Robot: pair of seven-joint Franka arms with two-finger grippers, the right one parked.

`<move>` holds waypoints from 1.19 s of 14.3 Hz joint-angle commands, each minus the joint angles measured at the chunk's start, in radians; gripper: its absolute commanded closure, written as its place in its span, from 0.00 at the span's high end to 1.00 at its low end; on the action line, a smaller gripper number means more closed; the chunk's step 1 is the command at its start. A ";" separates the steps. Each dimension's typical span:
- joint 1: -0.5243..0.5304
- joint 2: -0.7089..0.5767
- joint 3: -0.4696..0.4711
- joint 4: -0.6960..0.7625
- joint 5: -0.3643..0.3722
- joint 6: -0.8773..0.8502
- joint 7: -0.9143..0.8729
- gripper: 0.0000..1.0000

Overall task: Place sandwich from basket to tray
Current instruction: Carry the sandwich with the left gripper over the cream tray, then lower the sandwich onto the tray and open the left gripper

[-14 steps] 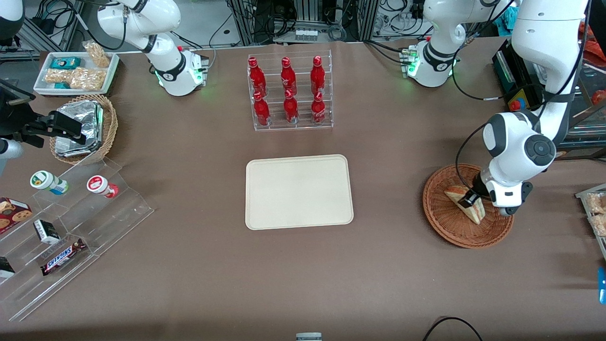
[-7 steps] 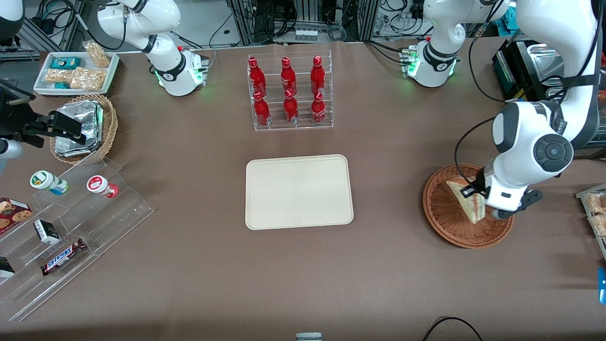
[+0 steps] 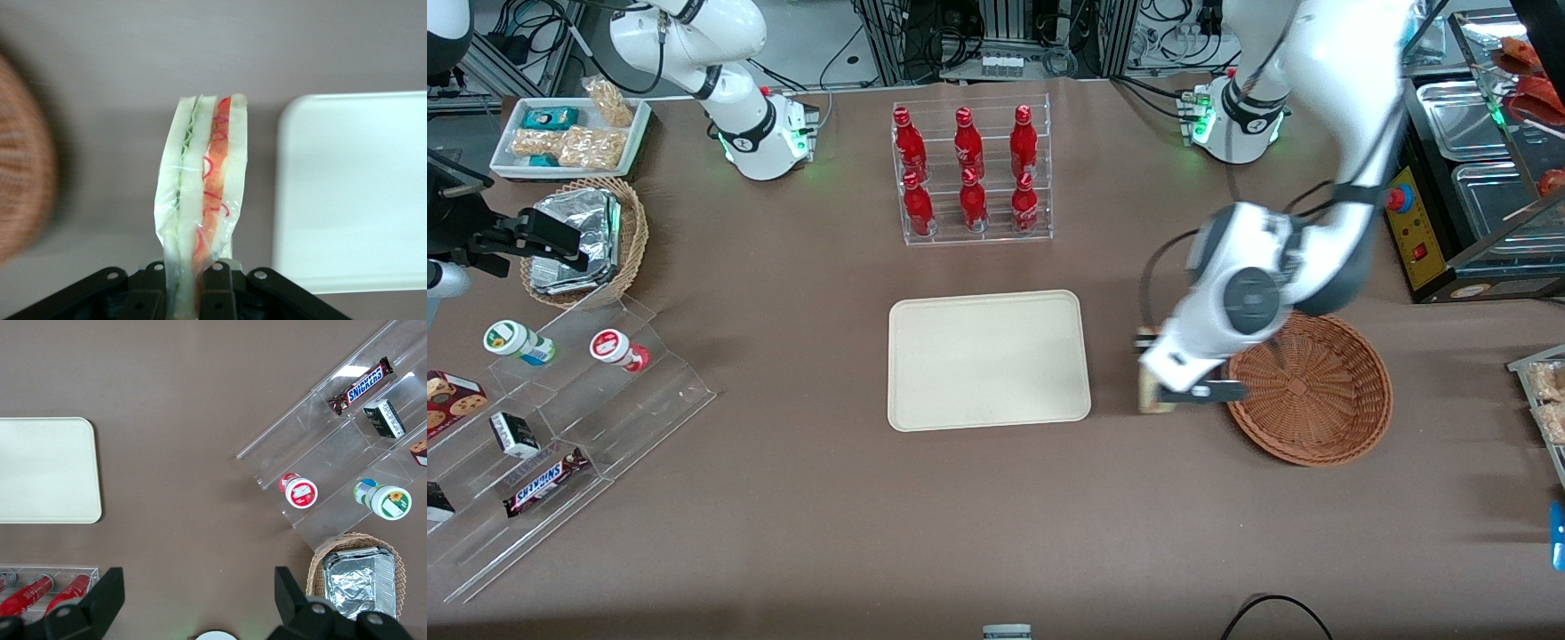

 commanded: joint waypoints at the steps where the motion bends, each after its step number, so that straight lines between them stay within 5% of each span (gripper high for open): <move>1: -0.137 0.147 0.012 0.198 -0.020 -0.016 -0.175 0.00; 7: -0.366 0.310 0.015 0.301 -0.008 0.214 -0.425 0.00; 14: -0.407 0.356 0.020 0.333 0.012 0.210 -0.487 0.03; 15: -0.406 0.356 0.020 0.333 0.011 0.208 -0.487 0.16; 16: -0.406 0.353 0.021 0.330 0.015 0.210 -0.481 0.73; 17: -0.406 0.347 0.021 0.323 0.033 0.212 -0.476 1.00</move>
